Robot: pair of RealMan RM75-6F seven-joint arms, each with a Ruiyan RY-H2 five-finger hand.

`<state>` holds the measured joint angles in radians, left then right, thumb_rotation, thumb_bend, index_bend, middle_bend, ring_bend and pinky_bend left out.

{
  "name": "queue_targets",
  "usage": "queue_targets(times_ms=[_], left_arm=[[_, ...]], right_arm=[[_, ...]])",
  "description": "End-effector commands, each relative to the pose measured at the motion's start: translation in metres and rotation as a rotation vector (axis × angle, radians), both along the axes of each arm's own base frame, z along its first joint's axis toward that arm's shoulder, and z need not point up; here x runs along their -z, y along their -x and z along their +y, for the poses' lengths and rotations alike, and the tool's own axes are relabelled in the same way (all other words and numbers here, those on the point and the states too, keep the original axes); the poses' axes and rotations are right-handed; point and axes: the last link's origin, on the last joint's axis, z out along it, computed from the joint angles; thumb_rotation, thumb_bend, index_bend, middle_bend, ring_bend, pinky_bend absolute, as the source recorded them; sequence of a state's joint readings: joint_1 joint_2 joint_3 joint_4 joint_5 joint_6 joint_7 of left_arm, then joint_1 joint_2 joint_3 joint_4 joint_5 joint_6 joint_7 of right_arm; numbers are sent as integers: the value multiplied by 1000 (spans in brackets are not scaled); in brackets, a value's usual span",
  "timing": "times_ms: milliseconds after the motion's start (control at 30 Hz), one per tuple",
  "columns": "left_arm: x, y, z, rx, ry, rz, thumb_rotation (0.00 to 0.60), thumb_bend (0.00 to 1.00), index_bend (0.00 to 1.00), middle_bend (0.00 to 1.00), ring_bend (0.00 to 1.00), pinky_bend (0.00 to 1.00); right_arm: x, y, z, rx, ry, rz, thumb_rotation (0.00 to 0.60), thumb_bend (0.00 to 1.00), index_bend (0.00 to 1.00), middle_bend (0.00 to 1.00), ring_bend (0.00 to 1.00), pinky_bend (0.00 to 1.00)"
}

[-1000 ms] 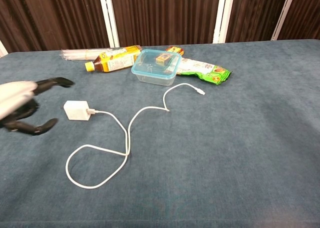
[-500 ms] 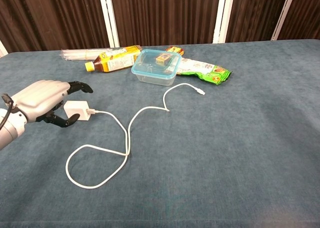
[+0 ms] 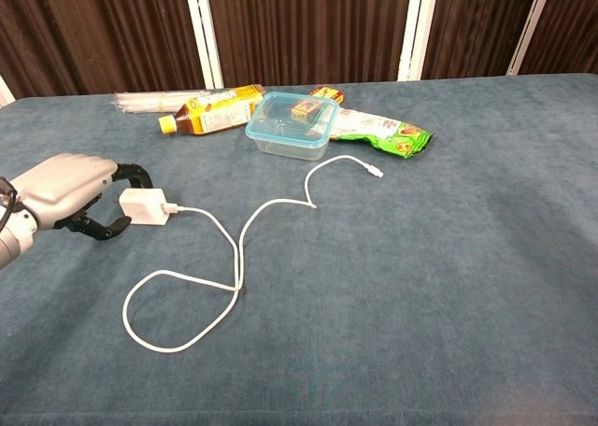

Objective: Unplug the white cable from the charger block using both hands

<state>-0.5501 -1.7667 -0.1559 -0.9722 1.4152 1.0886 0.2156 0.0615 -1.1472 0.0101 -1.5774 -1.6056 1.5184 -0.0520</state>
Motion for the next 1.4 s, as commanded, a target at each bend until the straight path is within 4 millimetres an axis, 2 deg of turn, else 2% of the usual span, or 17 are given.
queue_targets(times_ms=[33, 300, 400, 500, 767, 933, 1033, 1133, 1267, 1400], left_arm=[[2, 1, -1, 4, 14, -8, 600, 446, 339, 332, 965, 1000], [6, -6, 1, 9, 19, -46, 600, 446, 340, 329, 966, 1000], [7, -8, 1, 13, 20, -56, 600, 448, 378, 351, 965, 1000], [9, -8, 2, 21, 28, -61, 600, 449, 492, 441, 965, 1000], [14, -15, 1, 22, 39, -166, 600, 456, 708, 687, 978, 1000], [9, -22, -11, 13, 94, -251, 600, 483, 748, 740, 980, 1000], [1, -28, -22, -3, 131, -265, 600, 510, 750, 756, 980, 1000], [-10, -37, -31, -14, 160, -243, 600, 548, 753, 760, 981, 1000], [-27, -54, -39, -7, 155, -212, 600, 574, 757, 770, 981, 1000], [-35, -70, -46, 17, 137, -176, 600, 586, 757, 773, 981, 1000]], right_arm=[[0, 0, 0, 2, 3, 0, 600, 154, 0, 0, 0, 0], [-1, 0, 1, 10, 4, 5, 600, 154, 0, 0, 0, 0], [0, 0, 2, 10, 1, 8, 600, 154, 0, 0, 0, 0], [0, -1, 2, 8, -1, 9, 600, 154, 0, 0, 0, 0], [5, -3, 3, -3, -22, 18, 600, 154, 0, 0, 0, 0], [20, -14, -2, -88, -76, -49, 600, 154, 0, 0, 0, 0], [34, -32, -14, -169, -132, -124, 600, 154, 18, 0, 0, 0], [50, -57, -37, -226, -183, -159, 600, 156, 112, 5, 0, 0], [77, -103, -71, -243, -214, -288, 600, 156, 223, 23, 0, 0], [105, -145, -94, -296, -211, -338, 600, 197, 353, 64, 0, 0]])
